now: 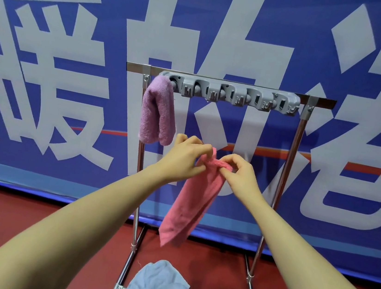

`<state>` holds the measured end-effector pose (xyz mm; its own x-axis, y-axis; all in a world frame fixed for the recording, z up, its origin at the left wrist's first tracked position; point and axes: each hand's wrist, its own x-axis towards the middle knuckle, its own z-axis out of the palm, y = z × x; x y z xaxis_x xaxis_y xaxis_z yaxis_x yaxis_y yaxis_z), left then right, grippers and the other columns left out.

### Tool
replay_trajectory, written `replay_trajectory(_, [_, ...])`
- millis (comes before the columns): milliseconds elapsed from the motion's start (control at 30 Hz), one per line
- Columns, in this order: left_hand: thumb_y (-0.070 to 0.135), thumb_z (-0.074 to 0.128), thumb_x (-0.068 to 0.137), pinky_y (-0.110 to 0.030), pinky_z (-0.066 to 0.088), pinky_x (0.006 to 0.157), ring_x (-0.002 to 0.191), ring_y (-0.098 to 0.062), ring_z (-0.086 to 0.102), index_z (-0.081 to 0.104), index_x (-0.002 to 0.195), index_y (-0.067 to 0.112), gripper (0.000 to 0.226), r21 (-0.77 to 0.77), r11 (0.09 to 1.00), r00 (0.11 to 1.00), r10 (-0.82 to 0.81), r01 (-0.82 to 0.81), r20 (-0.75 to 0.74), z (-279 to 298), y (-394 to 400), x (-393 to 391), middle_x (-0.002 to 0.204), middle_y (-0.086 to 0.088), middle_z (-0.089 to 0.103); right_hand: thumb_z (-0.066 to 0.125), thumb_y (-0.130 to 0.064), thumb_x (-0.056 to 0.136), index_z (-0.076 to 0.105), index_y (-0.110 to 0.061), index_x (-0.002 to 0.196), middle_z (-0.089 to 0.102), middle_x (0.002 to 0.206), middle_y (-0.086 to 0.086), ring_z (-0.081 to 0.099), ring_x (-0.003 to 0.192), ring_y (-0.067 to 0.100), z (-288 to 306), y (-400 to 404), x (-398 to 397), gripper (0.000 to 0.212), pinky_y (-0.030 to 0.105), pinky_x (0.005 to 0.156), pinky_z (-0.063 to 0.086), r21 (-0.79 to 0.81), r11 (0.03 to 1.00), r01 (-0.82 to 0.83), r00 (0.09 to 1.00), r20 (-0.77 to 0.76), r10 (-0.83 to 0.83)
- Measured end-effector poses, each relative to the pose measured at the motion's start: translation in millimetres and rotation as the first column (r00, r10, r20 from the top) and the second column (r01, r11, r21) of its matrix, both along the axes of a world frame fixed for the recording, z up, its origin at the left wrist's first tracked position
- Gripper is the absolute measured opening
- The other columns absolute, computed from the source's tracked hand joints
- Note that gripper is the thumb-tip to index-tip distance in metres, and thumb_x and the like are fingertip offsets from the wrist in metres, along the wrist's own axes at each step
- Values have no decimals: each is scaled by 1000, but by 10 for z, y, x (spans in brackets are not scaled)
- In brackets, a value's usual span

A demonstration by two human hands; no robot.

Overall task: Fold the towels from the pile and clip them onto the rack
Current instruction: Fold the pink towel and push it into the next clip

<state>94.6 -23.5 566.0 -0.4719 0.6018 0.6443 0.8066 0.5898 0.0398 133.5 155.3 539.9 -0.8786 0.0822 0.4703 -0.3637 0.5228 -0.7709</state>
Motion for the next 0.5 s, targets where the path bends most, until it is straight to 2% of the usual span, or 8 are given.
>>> replay_trajectory(133, [21, 51, 68, -34, 22, 82, 92, -19, 52, 60, 83, 16, 18, -67, 997, 999, -34, 35, 8, 16, -49, -25, 78, 2, 58, 66, -10, 84, 63, -20, 83, 64, 78, -6, 58, 76, 6, -47, 34, -31, 11, 19, 73, 46, 23, 1000, -1, 1000, 0, 1])
replay_trajectory(200, [19, 53, 65, -32, 20, 77, 89, -20, 54, 59, 79, 15, 15, -133, 989, 997, -66, 60, -47, 21, -69, -41, 74, 2, 59, 65, -9, 84, 64, -25, 95, 63, 83, -5, 58, 81, 9, -56, 63, -39, 19, 21, 76, 48, 65, 998, -9, 1000, 6, 9])
replay_trajectory(300, [19, 57, 62, -31, 18, 70, 83, -23, 57, 55, 73, 15, 12, -204, 974, 986, -121, 96, -116, 30, -68, -50, 69, 3, 59, 62, -13, 88, 57, -40, 117, 59, 93, -1, 55, 87, 12, -2, 92, -48, 41, 20, 80, 48, 176, 980, -90, 996, 27, 86])
replay_trajectory(367, [17, 58, 60, -28, 14, 67, 81, -23, 58, 54, 73, 16, 13, -213, 969, 979, -157, 127, -127, 27, -57, -41, 68, 4, 59, 58, -18, 91, 53, -51, 115, 59, 100, 0, 55, 93, 14, 33, 106, -82, 41, 27, 90, 45, 292, 948, -130, 991, 58, 118])
replay_trajectory(433, [16, 59, 61, -27, 13, 67, 81, -24, 58, 55, 75, 17, 15, -209, 967, 978, -175, 148, -115, 24, -48, -33, 69, 6, 60, 55, -19, 92, 54, -50, 113, 58, 102, 0, 55, 95, 16, 61, 118, -104, 38, 34, 94, 44, 363, 920, -148, 988, 100, 120])
replay_trajectory(500, [15, 59, 62, -28, 15, 70, 82, -23, 56, 55, 77, 16, 15, -212, 966, 980, -172, 148, -102, 18, -51, -36, 71, 7, 61, 56, -18, 92, 59, -40, 112, 59, 102, -1, 56, 93, 16, 91, 119, -90, 30, 32, 89, 47, 372, 913, -170, 983, 133, 129])
